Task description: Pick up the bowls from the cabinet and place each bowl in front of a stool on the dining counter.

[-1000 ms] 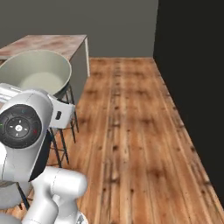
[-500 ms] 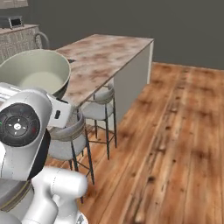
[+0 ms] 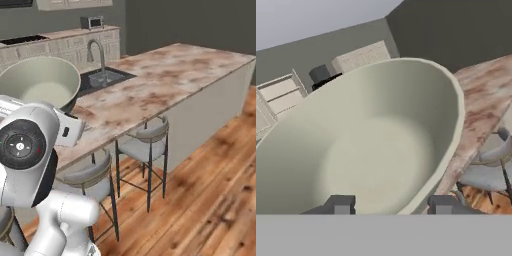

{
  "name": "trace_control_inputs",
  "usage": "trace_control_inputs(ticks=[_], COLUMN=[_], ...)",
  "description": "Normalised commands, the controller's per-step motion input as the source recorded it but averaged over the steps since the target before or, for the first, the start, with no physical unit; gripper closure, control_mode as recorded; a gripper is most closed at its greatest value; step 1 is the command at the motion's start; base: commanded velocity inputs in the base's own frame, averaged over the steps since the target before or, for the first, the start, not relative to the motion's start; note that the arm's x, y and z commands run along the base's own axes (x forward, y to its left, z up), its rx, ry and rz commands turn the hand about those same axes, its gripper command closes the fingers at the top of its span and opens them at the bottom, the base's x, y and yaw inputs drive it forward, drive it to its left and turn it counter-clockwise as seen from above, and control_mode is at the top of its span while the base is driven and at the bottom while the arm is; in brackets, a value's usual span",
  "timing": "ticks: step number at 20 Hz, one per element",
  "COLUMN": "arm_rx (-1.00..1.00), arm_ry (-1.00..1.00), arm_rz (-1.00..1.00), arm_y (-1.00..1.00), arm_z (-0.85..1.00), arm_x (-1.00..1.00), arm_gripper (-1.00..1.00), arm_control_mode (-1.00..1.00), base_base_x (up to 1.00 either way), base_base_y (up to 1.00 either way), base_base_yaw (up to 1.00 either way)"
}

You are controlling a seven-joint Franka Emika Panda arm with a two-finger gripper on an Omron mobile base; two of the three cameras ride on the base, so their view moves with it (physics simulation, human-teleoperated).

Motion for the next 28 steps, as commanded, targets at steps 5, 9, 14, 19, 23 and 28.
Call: trace_control_inputs(ticks=[5,9,14,19,23,28], arm_rx=[0.0,0.0,0.0,0.0,0.0,0.0], arm_ry=[0.0,0.0,0.0,0.0,0.0,0.0], arm_rz=[0.0,0.0,0.0,0.0,0.0,0.0], arm_y=[0.0,0.0,0.0,0.0,0.0,0.0], arm_z=[0.0,0.0,0.0,0.0,0.0,0.0], arm_x=[0.0,0.0,0.0,0.0,0.0,0.0], arm_gripper=[1.0,1.0,1.0,1.0,1.0,1.0], arm_control_mode=[1.0,1.0,1.0,1.0,1.0,1.0], base_base_x=[0.8,0.77,0.87,0.93,0.92,0.94], base_base_y=[-0.35,-0.21,0.0,0.0,0.0,0.0], base_base_yaw=[0.58,0.56,0.55,0.56,0.54,0.52])
